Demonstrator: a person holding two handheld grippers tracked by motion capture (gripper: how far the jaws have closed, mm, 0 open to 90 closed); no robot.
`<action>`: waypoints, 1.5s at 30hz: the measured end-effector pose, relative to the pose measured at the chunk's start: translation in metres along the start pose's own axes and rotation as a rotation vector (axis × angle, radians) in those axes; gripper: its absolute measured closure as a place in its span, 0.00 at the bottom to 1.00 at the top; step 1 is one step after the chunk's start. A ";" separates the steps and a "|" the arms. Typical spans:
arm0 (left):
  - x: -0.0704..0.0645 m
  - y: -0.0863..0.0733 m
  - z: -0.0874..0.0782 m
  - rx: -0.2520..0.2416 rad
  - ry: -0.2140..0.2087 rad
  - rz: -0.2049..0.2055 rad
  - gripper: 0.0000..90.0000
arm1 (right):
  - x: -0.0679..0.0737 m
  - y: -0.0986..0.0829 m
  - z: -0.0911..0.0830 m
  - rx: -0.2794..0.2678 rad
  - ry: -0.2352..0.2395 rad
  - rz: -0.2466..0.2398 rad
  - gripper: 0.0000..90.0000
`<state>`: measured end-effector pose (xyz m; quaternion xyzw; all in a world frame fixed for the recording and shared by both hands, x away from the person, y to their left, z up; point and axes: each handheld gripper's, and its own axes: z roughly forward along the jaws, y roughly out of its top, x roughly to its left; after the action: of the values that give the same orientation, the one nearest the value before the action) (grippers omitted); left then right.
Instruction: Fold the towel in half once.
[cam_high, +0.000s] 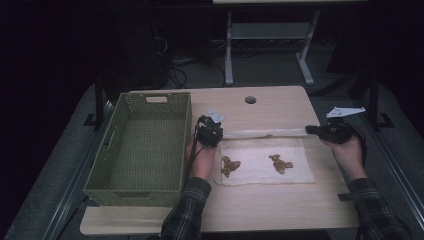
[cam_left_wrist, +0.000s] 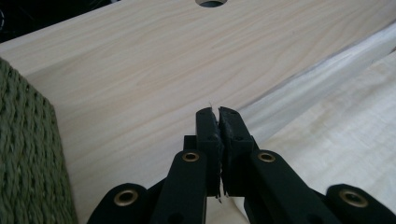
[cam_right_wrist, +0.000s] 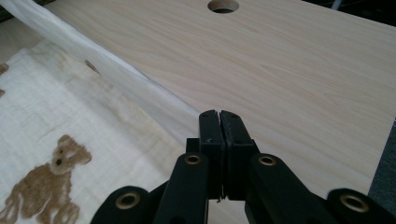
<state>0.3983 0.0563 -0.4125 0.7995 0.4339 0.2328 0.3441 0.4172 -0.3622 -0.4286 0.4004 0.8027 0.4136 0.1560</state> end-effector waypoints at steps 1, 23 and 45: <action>-0.001 -0.002 -0.002 -0.003 -0.005 -0.007 0.97 | 0.001 -0.002 -0.001 -0.007 0.002 -0.002 0.98; -0.032 -0.041 -0.032 0.030 -0.047 0.019 0.97 | 0.041 -0.043 -0.039 0.020 0.034 -0.019 0.98; -0.057 -0.070 -0.055 0.093 -0.081 0.065 0.97 | 0.069 -0.077 -0.062 0.071 0.085 -0.045 0.98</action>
<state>0.2949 0.0539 -0.4336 0.8370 0.4038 0.1909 0.3161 0.2985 -0.3685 -0.4462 0.3697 0.8316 0.3977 0.1166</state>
